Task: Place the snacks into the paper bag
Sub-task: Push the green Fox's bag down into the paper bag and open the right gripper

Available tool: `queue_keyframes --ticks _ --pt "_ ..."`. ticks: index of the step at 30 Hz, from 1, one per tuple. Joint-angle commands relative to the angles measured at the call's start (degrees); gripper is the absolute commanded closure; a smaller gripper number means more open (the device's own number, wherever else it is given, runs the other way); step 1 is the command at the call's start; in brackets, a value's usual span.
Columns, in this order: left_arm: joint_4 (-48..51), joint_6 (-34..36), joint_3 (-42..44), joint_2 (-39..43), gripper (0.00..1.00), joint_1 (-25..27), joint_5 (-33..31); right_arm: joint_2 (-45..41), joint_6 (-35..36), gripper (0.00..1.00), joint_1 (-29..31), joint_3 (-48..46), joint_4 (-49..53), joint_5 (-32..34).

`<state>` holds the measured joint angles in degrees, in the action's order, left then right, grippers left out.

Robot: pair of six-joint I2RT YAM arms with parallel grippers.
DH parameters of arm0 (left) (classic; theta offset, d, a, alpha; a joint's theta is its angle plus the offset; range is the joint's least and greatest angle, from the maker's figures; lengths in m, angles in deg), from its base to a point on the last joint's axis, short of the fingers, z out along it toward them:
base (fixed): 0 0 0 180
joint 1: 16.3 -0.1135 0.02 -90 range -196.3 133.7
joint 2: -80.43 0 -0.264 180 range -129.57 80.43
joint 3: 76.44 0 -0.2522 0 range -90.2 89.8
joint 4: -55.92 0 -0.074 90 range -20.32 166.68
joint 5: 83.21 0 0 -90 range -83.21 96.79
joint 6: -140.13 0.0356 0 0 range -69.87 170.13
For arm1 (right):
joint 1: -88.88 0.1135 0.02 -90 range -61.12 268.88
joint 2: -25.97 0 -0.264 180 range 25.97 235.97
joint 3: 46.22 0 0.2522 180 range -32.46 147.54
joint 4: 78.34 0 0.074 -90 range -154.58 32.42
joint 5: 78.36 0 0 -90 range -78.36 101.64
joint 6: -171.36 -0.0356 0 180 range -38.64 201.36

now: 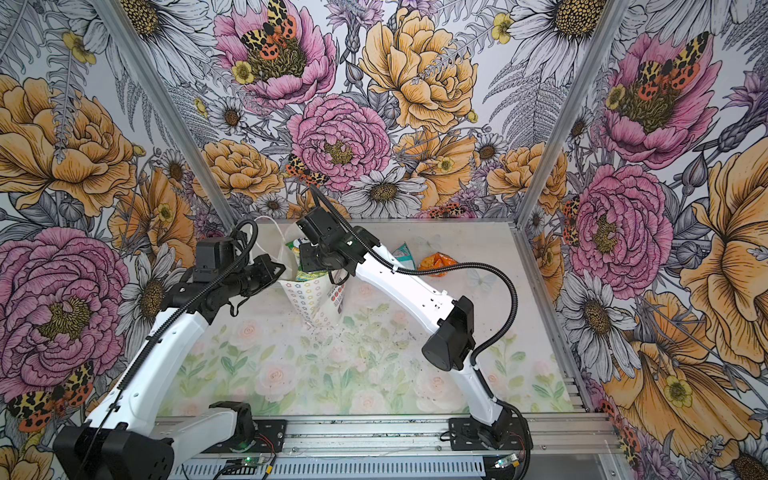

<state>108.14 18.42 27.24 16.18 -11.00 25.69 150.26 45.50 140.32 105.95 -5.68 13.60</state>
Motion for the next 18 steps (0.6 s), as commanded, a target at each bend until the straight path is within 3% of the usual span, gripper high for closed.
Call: queue_keyframes --ticks 1,4,10,18 --pt "0.65 -0.90 -0.36 -0.35 1.00 0.59 -1.03 1.11 1.18 1.00 0.33 2.21 1.92 1.25" --pt "0.65 -0.90 -0.29 -0.44 1.00 0.67 -1.06 1.53 1.14 1.00 0.42 2.65 2.83 0.71" --pt "0.57 -0.82 -0.28 -0.65 1.00 0.54 -0.97 1.40 1.14 0.74 0.50 3.75 3.40 0.20" --pt "0.44 -0.73 -0.19 -1.05 1.00 0.59 -1.08 0.63 2.41 0.61 0.50 4.37 3.41 -1.20"
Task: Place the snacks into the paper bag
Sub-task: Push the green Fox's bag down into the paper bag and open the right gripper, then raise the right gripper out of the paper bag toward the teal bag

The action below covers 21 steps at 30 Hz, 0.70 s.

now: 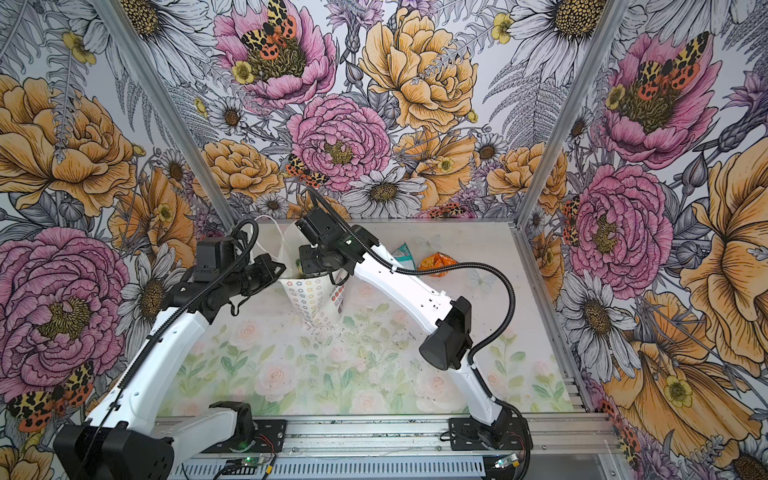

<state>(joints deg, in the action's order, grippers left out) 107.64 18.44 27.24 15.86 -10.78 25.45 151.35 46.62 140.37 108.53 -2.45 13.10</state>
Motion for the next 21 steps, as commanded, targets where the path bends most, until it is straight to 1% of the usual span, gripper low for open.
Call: queue_keyframes --ticks 1,9,13,16,17,21 --pt "0.90 -0.75 -0.17 -0.73 1.00 0.37 -0.91 -0.66 1.83 0.60 0.46 1.90 0.23 -1.00" --pt "0.95 -0.66 -0.20 -1.20 1.00 0.28 -0.82 -3.93 8.86 0.46 0.37 3.55 0.36 -5.74" --pt "0.87 -0.65 -0.22 -1.08 1.00 0.26 -0.73 -7.18 11.62 0.42 0.05 3.59 1.04 -6.32" --pt "0.96 -0.66 -0.28 -0.95 1.00 0.17 -0.73 -9.94 13.84 0.40 -0.50 3.29 1.48 -8.64" --pt "0.94 -0.66 -0.37 -0.82 1.00 0.19 -0.74 -10.96 14.72 0.38 -0.55 3.11 1.58 -8.92" --pt "0.94 -0.62 -0.28 -0.64 1.00 0.18 -0.68 -15.19 16.77 0.28 -0.76 1.57 1.72 -6.20"
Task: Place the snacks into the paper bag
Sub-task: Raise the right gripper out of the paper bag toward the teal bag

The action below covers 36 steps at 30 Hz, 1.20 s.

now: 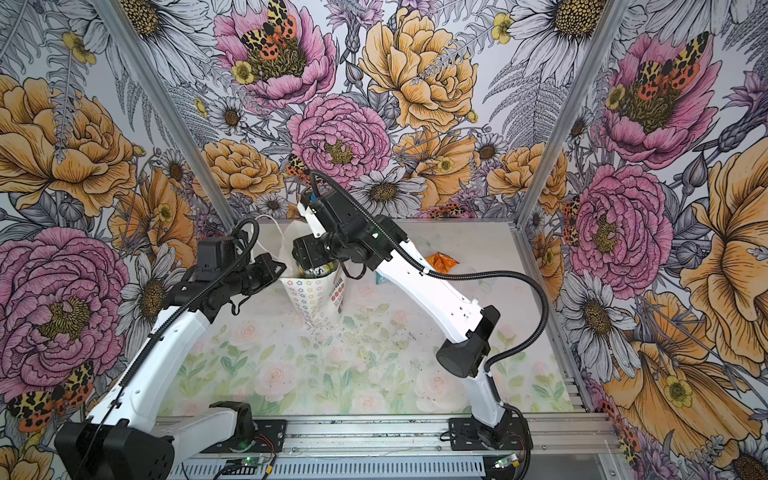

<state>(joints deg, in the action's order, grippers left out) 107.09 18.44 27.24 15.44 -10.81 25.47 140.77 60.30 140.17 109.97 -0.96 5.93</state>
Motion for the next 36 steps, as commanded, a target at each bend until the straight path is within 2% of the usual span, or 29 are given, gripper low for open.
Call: queue_keyframes --ticks 1,7,19,26,32,36 --pt "1.47 -0.64 -0.23 -0.17 1.00 0.06 -0.66 -5.56 3.37 0.26 -0.66 -0.40 0.30 2.09" --pt "1.44 -0.61 -0.19 -0.06 1.00 0.02 -0.51 -10.70 4.52 0.23 -2.80 -4.46 0.39 7.17" --pt "1.44 -0.57 -0.19 0.04 1.00 -0.19 -0.13 -16.52 3.84 0.11 -11.37 -14.73 0.41 10.59" --pt "1.62 -0.35 -0.41 0.20 1.00 -0.33 0.39 -16.89 15.09 0.09 -17.89 -17.66 0.61 5.34" --pt "1.50 -0.66 0.29 0.65 1.00 -0.38 0.01 -14.48 20.04 0.09 -24.63 -18.83 3.38 -0.11" --pt "1.49 -0.66 0.26 0.74 1.00 -0.43 0.04 -11.84 27.43 0.09 -25.45 -21.55 3.96 0.62"
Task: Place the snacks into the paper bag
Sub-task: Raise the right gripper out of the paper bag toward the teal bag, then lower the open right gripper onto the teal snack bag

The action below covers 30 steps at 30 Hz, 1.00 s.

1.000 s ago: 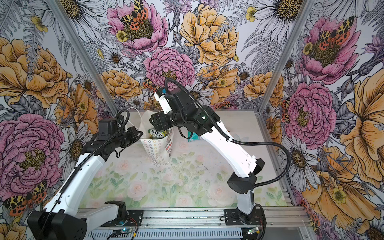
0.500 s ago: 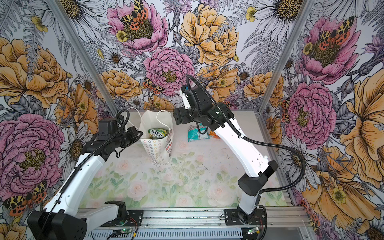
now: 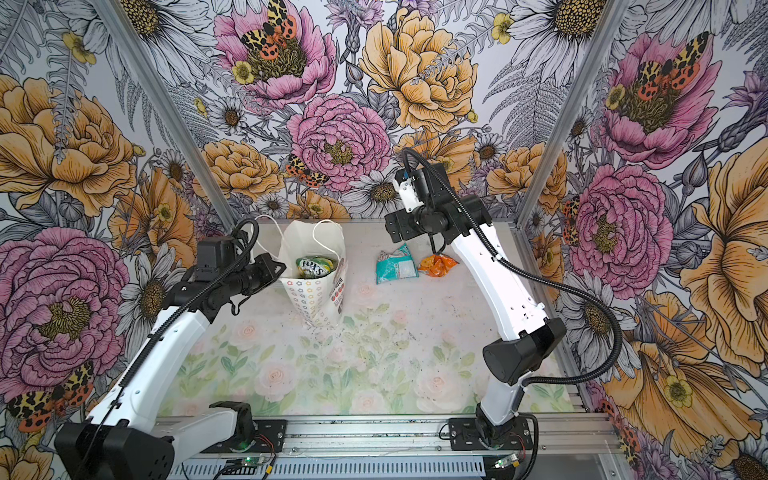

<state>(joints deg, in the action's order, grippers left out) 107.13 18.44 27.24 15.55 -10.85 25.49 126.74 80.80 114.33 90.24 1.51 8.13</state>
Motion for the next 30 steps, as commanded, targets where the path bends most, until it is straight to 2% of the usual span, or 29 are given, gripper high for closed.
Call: queue_keyframes --ticks 1,6,10,13,21,30 --pt "1.36 -0.66 0.28 0.55 1.00 -0.44 0.10 3.13 9.71 0.09 0.39 -2.84 1.58 -1.04" --pt "1.40 -0.49 0.21 0.37 1.00 -0.42 0.29 9.15 23.23 0.10 0.64 -7.11 2.09 5.55" --pt "1.43 -0.23 0.16 0.37 1.00 -0.53 0.52 14.91 28.63 0.11 0.48 -6.83 2.48 12.27" --pt "1.42 0.00 0.16 0.54 1.00 -0.73 0.75 17.80 29.60 0.10 0.45 -5.80 2.40 11.92" --pt "1.41 -0.13 -0.09 -0.02 1.00 -1.14 1.52 20.87 30.35 0.10 0.74 -2.70 2.38 5.34" --pt "1.10 -0.66 1.07 -0.65 1.00 -0.58 0.60 21.34 35.17 0.11 0.21 -2.72 2.36 7.16"
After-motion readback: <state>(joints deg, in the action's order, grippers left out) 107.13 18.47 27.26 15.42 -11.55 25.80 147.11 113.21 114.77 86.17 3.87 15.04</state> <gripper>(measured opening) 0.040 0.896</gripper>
